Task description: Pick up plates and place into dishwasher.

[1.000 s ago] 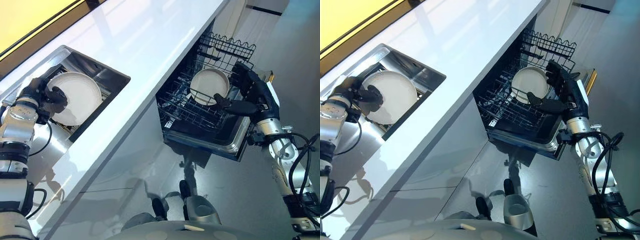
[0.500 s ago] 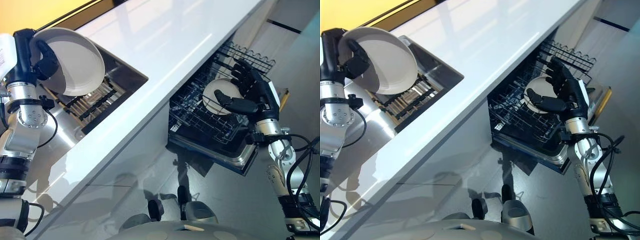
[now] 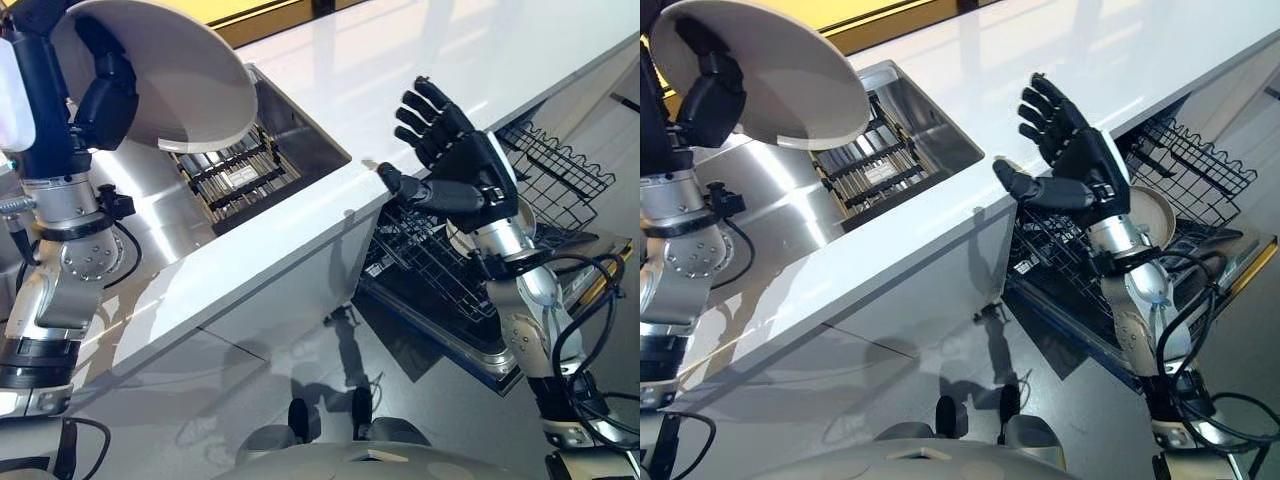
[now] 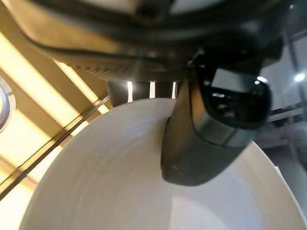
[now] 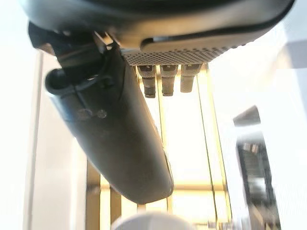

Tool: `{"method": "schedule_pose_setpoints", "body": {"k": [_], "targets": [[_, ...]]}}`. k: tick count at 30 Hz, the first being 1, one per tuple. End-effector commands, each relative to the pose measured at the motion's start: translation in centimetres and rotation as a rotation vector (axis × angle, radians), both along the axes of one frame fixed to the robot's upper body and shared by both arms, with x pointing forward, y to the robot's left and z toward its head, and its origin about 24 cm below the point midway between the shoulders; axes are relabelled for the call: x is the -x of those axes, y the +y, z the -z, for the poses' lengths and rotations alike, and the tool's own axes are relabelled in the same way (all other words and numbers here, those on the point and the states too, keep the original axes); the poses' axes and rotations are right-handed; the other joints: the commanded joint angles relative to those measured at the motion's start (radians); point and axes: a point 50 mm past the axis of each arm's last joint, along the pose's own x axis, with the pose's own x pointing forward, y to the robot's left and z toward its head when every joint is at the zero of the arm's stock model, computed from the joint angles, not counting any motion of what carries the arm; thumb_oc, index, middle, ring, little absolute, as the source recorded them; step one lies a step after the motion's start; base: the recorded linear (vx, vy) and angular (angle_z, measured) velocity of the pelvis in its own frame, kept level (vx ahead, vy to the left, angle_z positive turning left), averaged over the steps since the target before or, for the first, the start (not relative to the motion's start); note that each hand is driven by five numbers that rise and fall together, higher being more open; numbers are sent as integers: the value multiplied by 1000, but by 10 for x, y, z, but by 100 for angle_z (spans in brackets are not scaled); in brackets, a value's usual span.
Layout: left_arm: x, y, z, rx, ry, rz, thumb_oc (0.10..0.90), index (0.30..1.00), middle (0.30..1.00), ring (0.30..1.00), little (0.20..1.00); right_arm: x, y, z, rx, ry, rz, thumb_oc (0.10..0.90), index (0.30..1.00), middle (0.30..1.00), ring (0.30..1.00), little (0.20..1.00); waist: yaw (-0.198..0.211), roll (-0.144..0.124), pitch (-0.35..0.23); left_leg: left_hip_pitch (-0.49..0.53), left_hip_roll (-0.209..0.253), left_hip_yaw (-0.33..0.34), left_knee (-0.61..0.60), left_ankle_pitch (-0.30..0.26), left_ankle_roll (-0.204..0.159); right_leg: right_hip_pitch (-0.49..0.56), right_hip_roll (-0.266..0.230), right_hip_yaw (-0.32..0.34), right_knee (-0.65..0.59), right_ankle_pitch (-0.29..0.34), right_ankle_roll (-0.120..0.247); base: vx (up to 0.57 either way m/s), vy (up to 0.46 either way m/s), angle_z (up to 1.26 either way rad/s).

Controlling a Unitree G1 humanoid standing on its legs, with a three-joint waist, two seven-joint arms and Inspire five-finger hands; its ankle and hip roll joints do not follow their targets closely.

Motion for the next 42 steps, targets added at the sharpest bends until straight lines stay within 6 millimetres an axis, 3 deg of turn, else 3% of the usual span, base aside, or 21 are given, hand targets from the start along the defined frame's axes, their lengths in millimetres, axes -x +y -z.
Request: {"method": "schedule_pose_setpoints", "body": {"k": [1, 12, 17, 24, 31, 42], "targets": [[0, -14, -22, -53, -129, 70, 100, 300, 300, 300, 200, 15, 22, -48, -19, -273, -133, 800, 900, 900, 900, 900, -16, 9, -157, -33, -31, 30, 78, -112, -1, -23, 13, -41, 231, -236, 53, 17, -19, 4], [-7, -45, -21, -68, -123, 207, 100, 300, 300, 300, 200, 12, 56, -50, 34, -268, -304, 800, 900, 900, 900, 900, -9, -4, -151, -25, -46, 38, 133, -148, 5, 3, 16, -37, 201, -223, 47, 5, 0, 0], [-8, -66, -18, -76, -104, 333, 100, 300, 300, 300, 200, 12, 66, -48, -17, -231, -345, 800, 900, 900, 900, 900, -13, -1, -150, -18, -40, 28, 111, -138, 13, -18, 9, -37, 264, -242, 57, 0, 0, 0], [-3, -89, -10, -135, -78, 466, 100, 300, 300, 300, 200, 17, 69, -42, -54, -220, -380, 800, 900, 900, 900, 900, -18, -3, -140, -14, -41, 25, 108, -141, 22, -32, 0, -37, 303, -247, 66, 0, 0, 0], [5, -113, 7, -208, -4, 570, 100, 300, 300, 300, 200, 19, 77, -37, -76, -193, -417, 800, 900, 900, 900, 900, -11, -11, -138, -30, -58, 44, 179, -177, 19, 0, 9, -30, 213, -227, 53, -1, 0, -1], [2, -122, 9, -248, 33, 584, 100, 300, 300, 300, 200, 21, 76, -36, -107, -199, -397, 800, 900, 900, 900, 900, -16, -5, -129, -15, -43, 20, 109, -143, 31, -47, -4, -38, 319, -224, 77, -17, -1, -1]]}}
